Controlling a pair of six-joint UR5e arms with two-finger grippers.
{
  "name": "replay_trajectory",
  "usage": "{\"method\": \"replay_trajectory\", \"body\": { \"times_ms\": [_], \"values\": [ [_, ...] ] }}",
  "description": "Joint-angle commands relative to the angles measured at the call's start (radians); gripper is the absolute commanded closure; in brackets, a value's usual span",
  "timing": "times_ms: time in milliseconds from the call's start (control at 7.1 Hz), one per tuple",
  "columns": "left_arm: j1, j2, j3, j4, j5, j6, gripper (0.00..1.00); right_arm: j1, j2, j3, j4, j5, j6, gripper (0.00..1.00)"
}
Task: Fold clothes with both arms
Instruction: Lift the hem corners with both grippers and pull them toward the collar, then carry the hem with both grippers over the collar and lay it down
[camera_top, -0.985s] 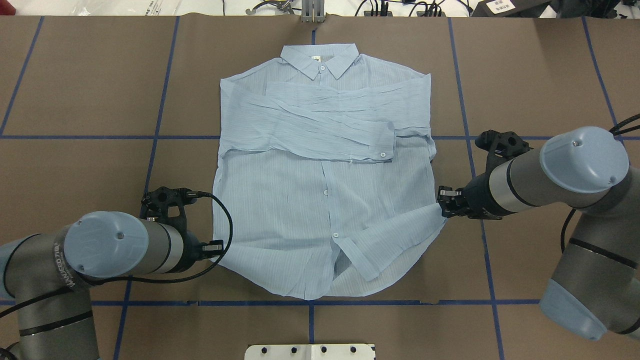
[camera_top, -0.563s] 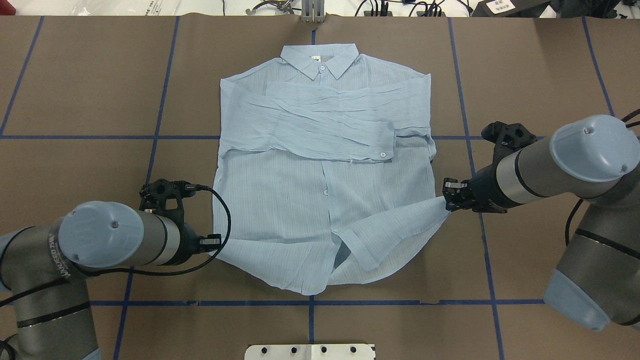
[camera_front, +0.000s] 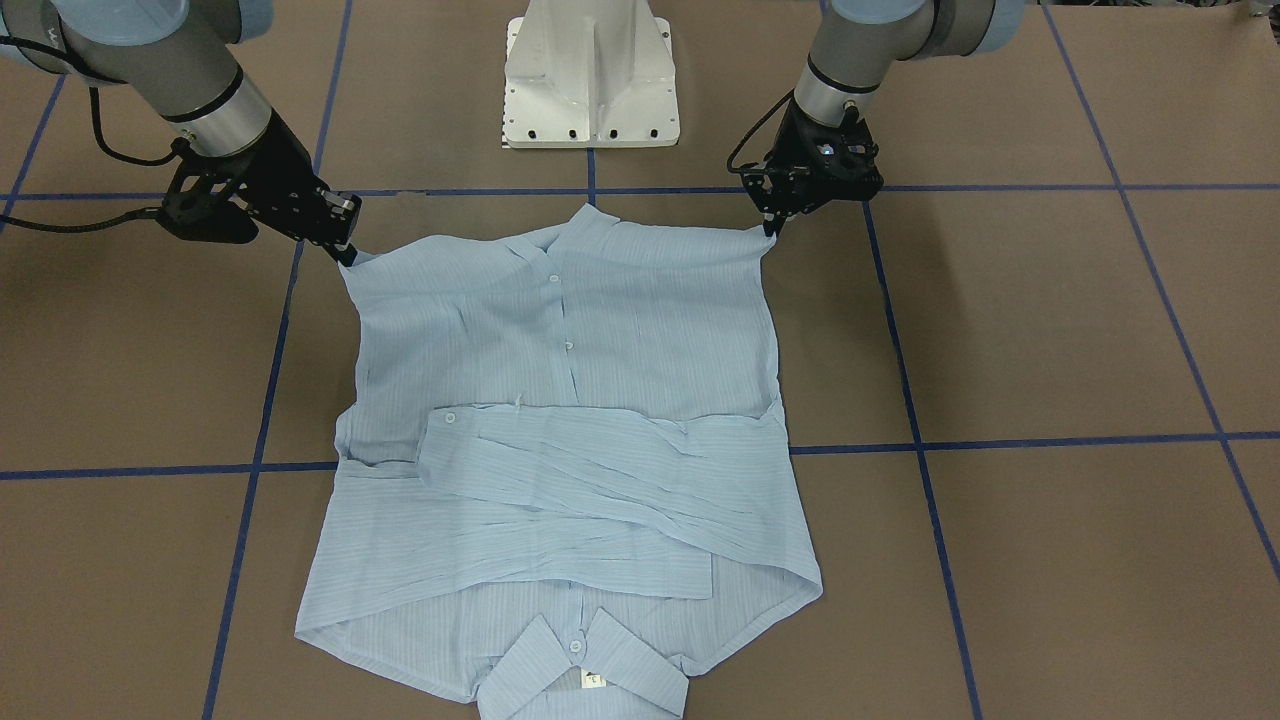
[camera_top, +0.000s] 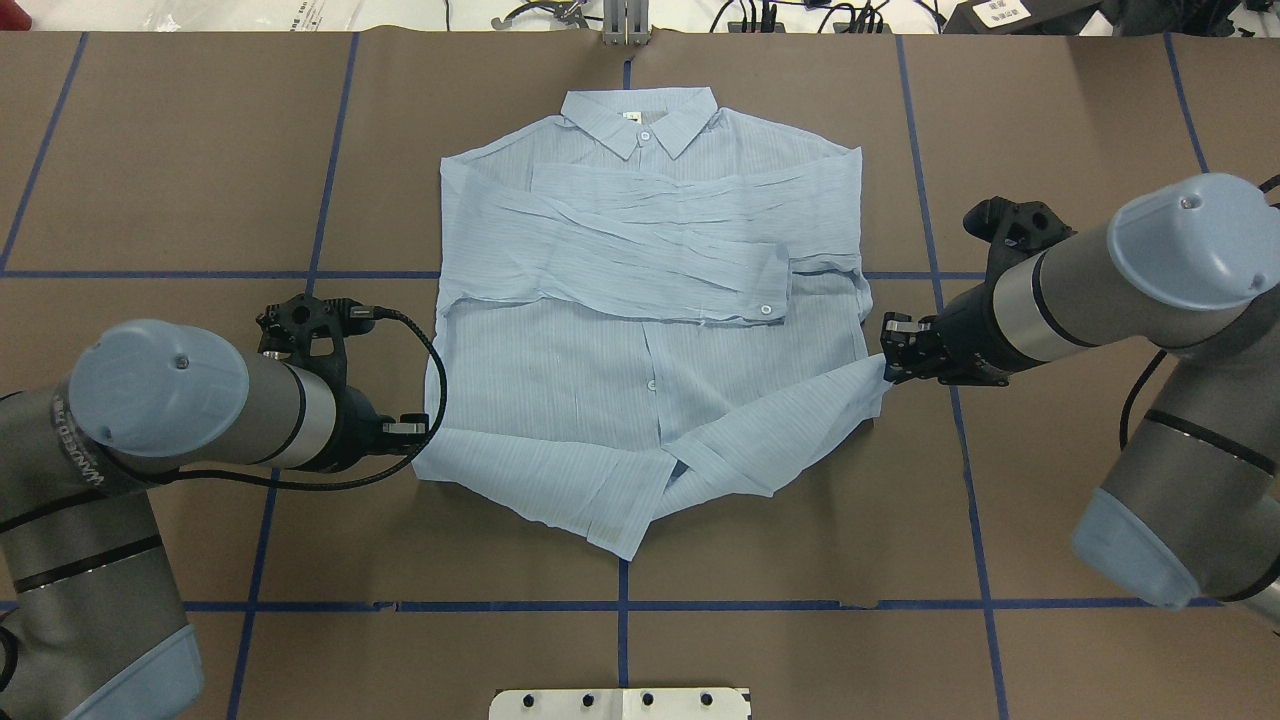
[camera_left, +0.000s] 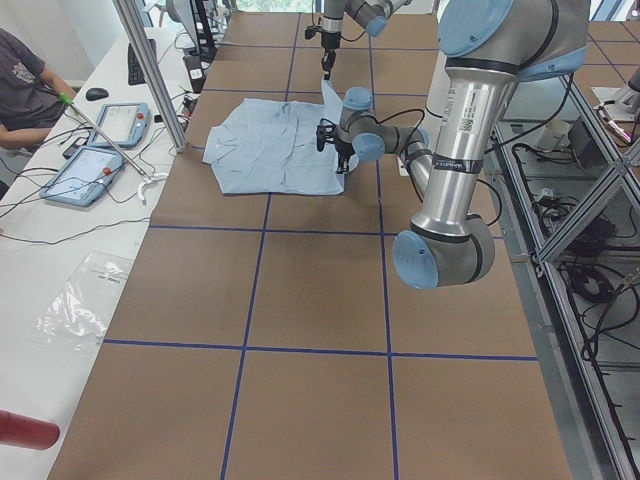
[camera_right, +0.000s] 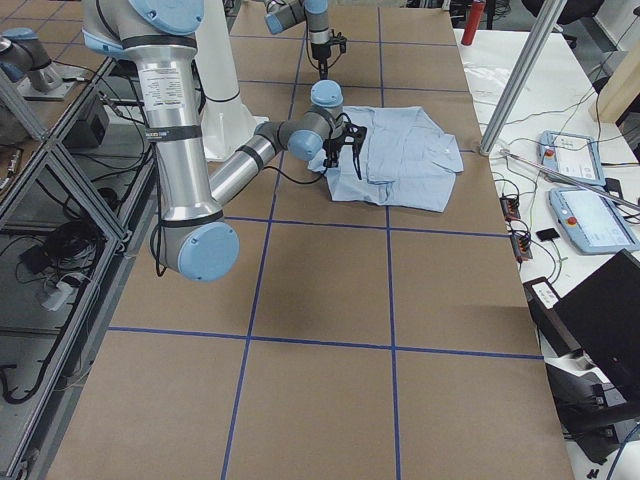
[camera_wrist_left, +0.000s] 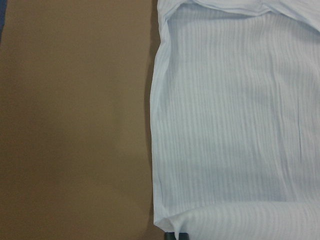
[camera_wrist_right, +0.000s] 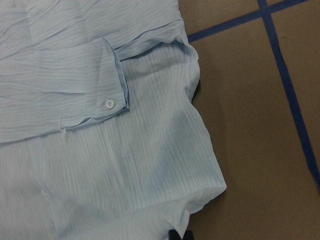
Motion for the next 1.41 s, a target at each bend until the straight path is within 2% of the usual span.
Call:
{"method": "replay_trajectory", "body": {
  "times_ms": [0,422,563,845,985,1267],
  "values": [
    [-0.046,-0.032,0.002,-0.007,-0.011,0.011,1.00,0.064,0.066,-0.047,-0.002,0.023,-0.001,1.00],
    [-0.158,-0.057,0.011,-0.023,-0.078,0.055,1.00,0.176,0.141,-0.159,0.001,0.063,-0.048,1.00],
    [-0.201,-0.083,0.033,-0.039,-0.080,0.057,1.00,0.229,0.178,-0.196,0.001,0.110,-0.066,1.00],
    [-0.278,-0.195,0.167,-0.066,-0.118,0.057,1.00,0.277,0.264,-0.309,0.001,0.138,-0.094,1.00],
    [-0.322,-0.206,0.254,-0.165,-0.137,0.057,1.00,0.286,0.310,-0.372,0.001,0.138,-0.106,1.00],
    [-0.428,-0.213,0.411,-0.333,-0.232,0.061,1.00,0.302,0.394,-0.481,0.001,0.138,-0.123,1.00]
  ]
}}
